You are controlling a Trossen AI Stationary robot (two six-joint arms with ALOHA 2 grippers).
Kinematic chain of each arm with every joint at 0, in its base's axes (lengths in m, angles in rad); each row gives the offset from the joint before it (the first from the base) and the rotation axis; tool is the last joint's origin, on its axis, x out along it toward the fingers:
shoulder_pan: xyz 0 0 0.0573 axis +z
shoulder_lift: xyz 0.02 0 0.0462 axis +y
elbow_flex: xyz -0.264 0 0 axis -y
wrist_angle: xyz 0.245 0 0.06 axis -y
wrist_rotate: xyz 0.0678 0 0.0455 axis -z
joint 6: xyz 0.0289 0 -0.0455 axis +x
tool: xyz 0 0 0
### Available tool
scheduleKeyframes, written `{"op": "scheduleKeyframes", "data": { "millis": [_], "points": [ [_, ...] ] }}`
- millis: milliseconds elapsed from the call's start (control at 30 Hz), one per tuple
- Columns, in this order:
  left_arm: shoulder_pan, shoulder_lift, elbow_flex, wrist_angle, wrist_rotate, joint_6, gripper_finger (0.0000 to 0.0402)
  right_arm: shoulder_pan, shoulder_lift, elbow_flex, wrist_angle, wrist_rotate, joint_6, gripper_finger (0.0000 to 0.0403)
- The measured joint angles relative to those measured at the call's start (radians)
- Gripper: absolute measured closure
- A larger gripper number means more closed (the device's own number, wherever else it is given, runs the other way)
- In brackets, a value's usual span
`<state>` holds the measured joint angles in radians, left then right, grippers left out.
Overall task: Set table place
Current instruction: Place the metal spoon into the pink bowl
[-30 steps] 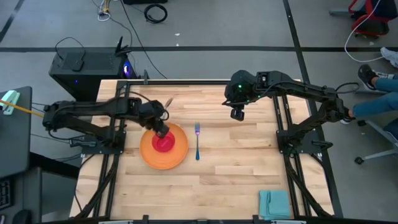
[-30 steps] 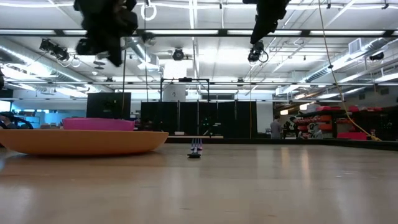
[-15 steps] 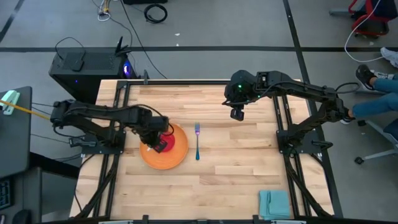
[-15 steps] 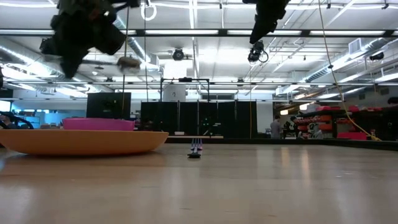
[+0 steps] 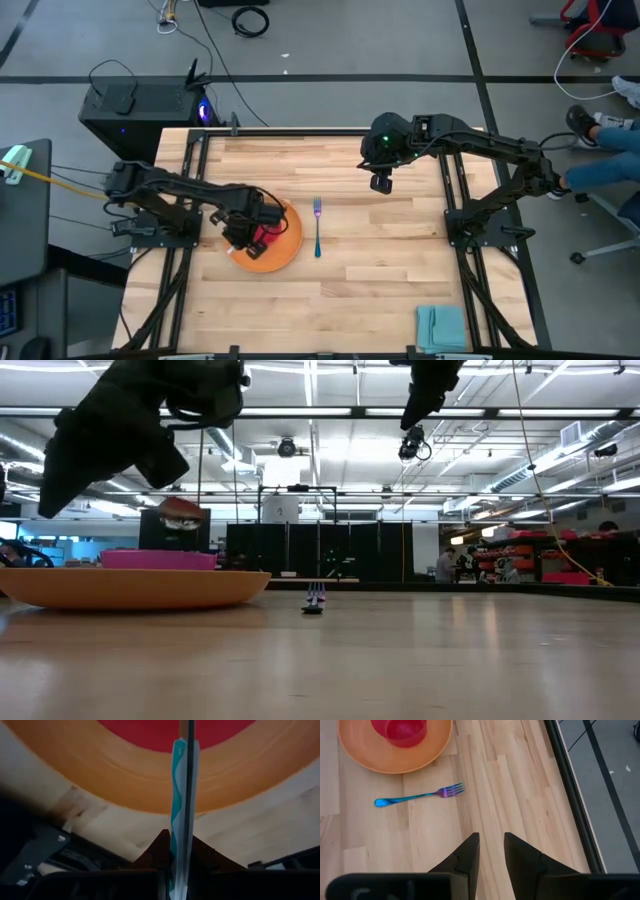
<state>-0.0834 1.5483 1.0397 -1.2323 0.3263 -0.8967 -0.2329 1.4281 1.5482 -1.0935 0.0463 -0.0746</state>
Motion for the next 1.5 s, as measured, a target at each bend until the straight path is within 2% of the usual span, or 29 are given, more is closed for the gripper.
{"op": "scheduleKeyframes", "data": {
  "millis": [167,667,1500],
  "points": [
    [-0.018,0.053,0.0,0.002,0.041,0.004,0.0367,0.0,0.0,0.0,0.0,0.0,0.0,0.0308],
    [-0.029,0.17,0.0,0.001,0.057,0.046,0.0367,0.0,0.0,0.0,0.001,0.0,0.0,0.0308],
    [-0.026,0.172,0.0,0.018,0.06,0.047,0.0358,0.0,0.0,0.0,0.003,0.0,0.0,0.0308]
  ]
}}
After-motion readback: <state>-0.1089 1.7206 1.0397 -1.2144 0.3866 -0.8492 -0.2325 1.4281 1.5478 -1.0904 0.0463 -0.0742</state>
